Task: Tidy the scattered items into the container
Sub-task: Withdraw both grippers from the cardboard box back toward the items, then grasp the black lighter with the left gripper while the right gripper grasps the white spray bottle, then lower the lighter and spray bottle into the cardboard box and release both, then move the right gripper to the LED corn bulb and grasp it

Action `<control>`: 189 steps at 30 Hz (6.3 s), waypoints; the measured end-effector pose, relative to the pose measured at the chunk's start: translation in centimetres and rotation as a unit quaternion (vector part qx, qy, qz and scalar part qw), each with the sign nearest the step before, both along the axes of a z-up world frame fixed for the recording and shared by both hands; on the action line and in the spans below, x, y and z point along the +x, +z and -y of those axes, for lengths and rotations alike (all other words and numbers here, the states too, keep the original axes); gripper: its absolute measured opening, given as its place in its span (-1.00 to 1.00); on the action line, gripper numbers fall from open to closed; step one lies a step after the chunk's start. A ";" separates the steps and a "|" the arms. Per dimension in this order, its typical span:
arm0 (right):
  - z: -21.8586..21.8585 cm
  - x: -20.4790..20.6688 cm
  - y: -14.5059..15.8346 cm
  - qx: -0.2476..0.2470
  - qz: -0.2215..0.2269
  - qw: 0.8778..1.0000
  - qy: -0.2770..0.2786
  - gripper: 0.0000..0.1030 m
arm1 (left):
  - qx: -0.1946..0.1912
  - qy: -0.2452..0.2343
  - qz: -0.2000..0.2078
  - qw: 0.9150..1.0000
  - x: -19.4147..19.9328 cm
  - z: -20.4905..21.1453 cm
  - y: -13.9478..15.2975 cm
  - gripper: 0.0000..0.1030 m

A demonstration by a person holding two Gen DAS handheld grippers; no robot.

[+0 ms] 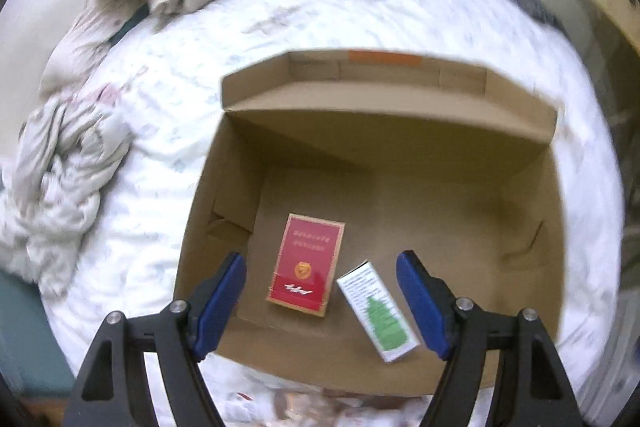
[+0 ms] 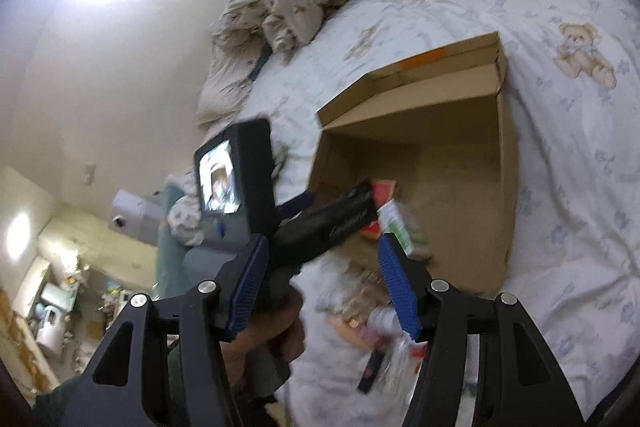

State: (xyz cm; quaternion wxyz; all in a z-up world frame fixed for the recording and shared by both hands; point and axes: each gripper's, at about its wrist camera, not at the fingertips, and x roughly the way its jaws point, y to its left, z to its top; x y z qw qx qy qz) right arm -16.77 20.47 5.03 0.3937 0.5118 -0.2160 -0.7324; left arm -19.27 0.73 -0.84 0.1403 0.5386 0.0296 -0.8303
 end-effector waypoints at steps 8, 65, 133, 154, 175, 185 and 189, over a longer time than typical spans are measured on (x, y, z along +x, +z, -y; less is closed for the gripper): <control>-0.2 4.0 -2.1 0.096 -0.036 0.994 0.037 0.34 | -0.021 0.026 0.003 0.999 1.9 -0.3 0.6 0.51; 2.7 7.4 -6.9 0.204 -0.042 0.977 0.039 0.34 | 0.088 -0.054 0.018 0.994 15.6 6.5 -1.8 0.51; 2.5 -1.3 -3.9 0.123 -0.041 0.991 -0.026 -0.17 | 0.158 -0.180 0.012 0.971 16.2 5.6 -1.6 -0.66; 7.6 -3.5 -8.2 0.254 -0.078 0.964 0.018 0.52 | 0.076 -0.128 0.053 0.987 0.3 5.3 -6.5 -0.63; -8.5 2.0 -12.2 0.287 -0.082 0.917 -0.263 1.00 | 0.138 -0.118 -0.013 0.983 9.9 8.0 -2.3 0.38; -9.6 4.6 -14.5 0.297 -0.027 0.918 -0.261 0.99 | 0.154 -0.089 0.016 0.984 12.2 9.4 -5.6 0.38; -9.0 5.2 -13.7 0.261 0.025 0.942 -0.210 0.99 | 0.156 -0.079 0.035 0.984 13.0 9.8 -6.2 0.37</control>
